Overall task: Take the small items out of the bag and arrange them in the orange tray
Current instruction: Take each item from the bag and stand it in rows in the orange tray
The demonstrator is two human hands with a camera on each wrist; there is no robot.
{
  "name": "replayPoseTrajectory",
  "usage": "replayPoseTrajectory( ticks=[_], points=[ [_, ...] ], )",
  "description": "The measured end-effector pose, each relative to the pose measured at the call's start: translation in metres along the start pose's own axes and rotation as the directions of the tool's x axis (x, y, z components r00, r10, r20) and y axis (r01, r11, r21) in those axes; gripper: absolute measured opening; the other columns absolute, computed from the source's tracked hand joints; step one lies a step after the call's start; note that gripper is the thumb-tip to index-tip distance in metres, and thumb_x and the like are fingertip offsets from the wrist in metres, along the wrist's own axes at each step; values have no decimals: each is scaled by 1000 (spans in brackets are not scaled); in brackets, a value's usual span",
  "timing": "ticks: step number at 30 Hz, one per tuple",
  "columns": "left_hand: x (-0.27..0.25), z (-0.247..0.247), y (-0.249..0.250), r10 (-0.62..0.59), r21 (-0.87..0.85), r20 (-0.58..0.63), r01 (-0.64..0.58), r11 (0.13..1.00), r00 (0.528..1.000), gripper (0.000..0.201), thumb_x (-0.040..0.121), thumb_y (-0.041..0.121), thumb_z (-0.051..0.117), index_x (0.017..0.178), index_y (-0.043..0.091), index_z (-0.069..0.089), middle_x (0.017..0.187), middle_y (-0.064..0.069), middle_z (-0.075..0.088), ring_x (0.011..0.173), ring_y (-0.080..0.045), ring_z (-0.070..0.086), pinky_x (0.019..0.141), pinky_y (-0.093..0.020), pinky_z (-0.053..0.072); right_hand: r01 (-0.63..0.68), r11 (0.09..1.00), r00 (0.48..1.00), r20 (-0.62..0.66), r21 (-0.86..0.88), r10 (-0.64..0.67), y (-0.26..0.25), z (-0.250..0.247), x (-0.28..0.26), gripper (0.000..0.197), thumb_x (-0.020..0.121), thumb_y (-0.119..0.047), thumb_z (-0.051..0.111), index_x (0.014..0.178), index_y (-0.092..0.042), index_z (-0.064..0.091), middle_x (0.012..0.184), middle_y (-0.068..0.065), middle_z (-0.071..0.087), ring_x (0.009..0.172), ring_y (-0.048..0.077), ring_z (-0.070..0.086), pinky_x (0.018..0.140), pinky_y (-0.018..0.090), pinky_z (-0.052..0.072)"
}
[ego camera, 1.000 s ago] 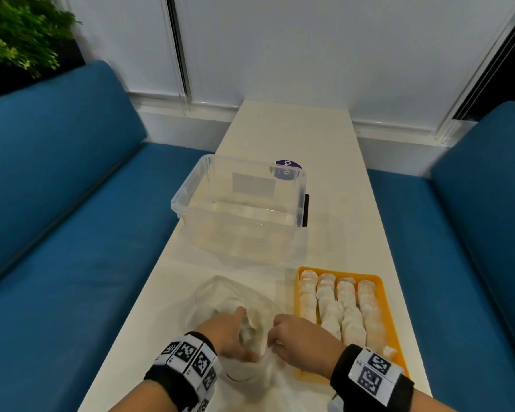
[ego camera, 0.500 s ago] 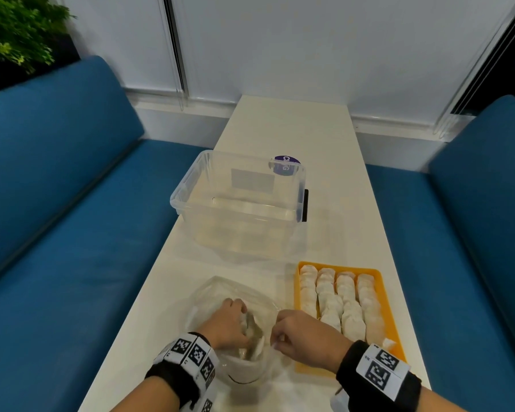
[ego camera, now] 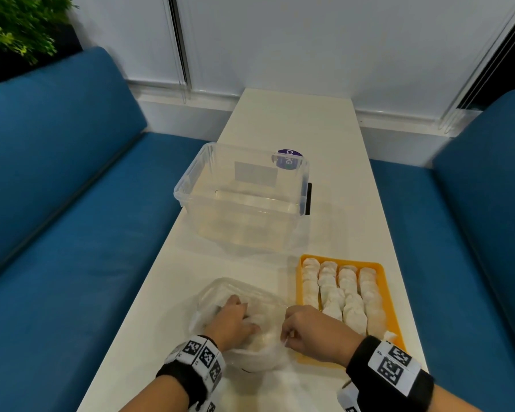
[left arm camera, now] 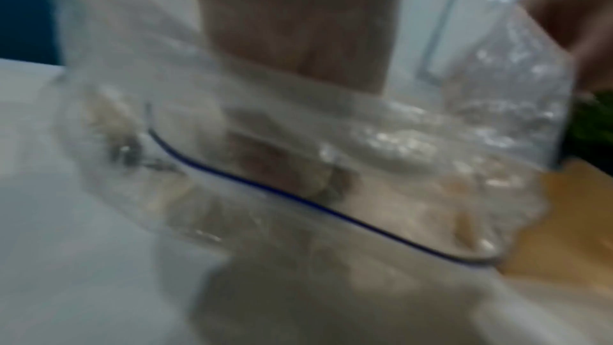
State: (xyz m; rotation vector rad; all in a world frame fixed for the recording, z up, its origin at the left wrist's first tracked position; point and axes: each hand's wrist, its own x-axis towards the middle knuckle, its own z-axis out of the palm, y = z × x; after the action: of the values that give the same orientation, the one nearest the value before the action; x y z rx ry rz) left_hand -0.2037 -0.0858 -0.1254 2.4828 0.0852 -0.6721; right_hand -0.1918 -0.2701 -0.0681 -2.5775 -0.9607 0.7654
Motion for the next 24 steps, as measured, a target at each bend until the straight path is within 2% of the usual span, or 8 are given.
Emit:
replayPoseTrajectory(
  ticks=[2, 4, 6, 8, 12, 16, 18, 24],
  points=[
    [-1, -7, -4, 21, -61, -55, -24, 998, 998, 23, 88, 28, 54, 101, 10, 58, 108, -6, 51, 98, -23, 56, 80, -22, 41, 1, 1000, 1000, -4, 0, -1, 1, -3, -3, 23, 93, -19, 53, 108, -10, 68, 111, 8, 58, 99, 21, 56, 77, 22, 39],
    [-4, -13, -5, 43, -35, -99, -47, 998, 994, 19, 92, 27, 48, 97, 11, 57, 102, -6, 57, 95, -20, 57, 76, -22, 42, 0, 1000, 1000, -7, -9, 0, 0, -4, -6, 24, 93, -20, 52, 108, -11, 68, 111, 7, 58, 99, 20, 56, 74, 19, 36],
    [-5, -17, -5, 73, 63, -124, -66, 996, 990, 27, 95, 25, 43, 114, 10, 55, 116, -7, 58, 106, -21, 57, 83, -24, 42, 3, 1000, 1000, -11, -21, -3, -2, -4, -6, 24, 93, -19, 52, 108, -10, 68, 110, 8, 59, 98, 22, 57, 73, 19, 36],
    [-7, -21, -3, 74, 244, -144, -37, 969, 987, 35, 96, 17, 39, 129, 11, 46, 133, -10, 46, 113, -24, 54, 90, -28, 43, 8, 999, 1000, -19, -42, -9, -5, -2, -4, 24, 93, -18, 51, 107, -9, 68, 110, 9, 59, 98, 23, 58, 74, 21, 37],
    [-10, -21, 4, -140, 651, -60, 145, 745, 988, 41, 94, 7, 37, 135, 7, 42, 147, -21, 22, 125, -29, 43, 101, -30, 38, 13, 997, 999, -36, -74, -15, -12, 1, -2, 25, 94, -17, 49, 106, -7, 68, 109, 9, 59, 97, 25, 59, 75, 25, 40],
    [-12, -14, 3, -222, 816, 23, 110, 568, 975, 46, 98, 28, 38, 136, 2, 40, 144, -20, 35, 133, -32, 32, 113, -39, 21, -4, 996, 1000, -27, -88, 1, -16, 1, 0, 25, 93, -16, 49, 104, -7, 69, 107, 9, 60, 93, 26, 60, 77, 30, 46],
    [-14, -15, 2, -205, 814, 85, 51, 579, 975, 41, 99, 24, 34, 133, 3, 44, 140, -17, 43, 130, -29, 38, 109, -35, 27, -11, 996, 999, -31, -87, 8, -16, 2, 1, 25, 93, -15, 49, 104, -6, 69, 105, 10, 61, 91, 26, 61, 77, 31, 47],
    [-14, -28, -4, -186, 570, 174, 55, 820, 967, 45, 90, 24, 46, 133, 9, 46, 136, -14, 37, 123, -30, 47, 102, -33, 40, -28, 997, 998, -57, -73, 24, -15, 3, 2, 26, 94, -15, 48, 103, -6, 69, 103, 11, 61, 91, 26, 60, 74, 30, 45]
  ],
)
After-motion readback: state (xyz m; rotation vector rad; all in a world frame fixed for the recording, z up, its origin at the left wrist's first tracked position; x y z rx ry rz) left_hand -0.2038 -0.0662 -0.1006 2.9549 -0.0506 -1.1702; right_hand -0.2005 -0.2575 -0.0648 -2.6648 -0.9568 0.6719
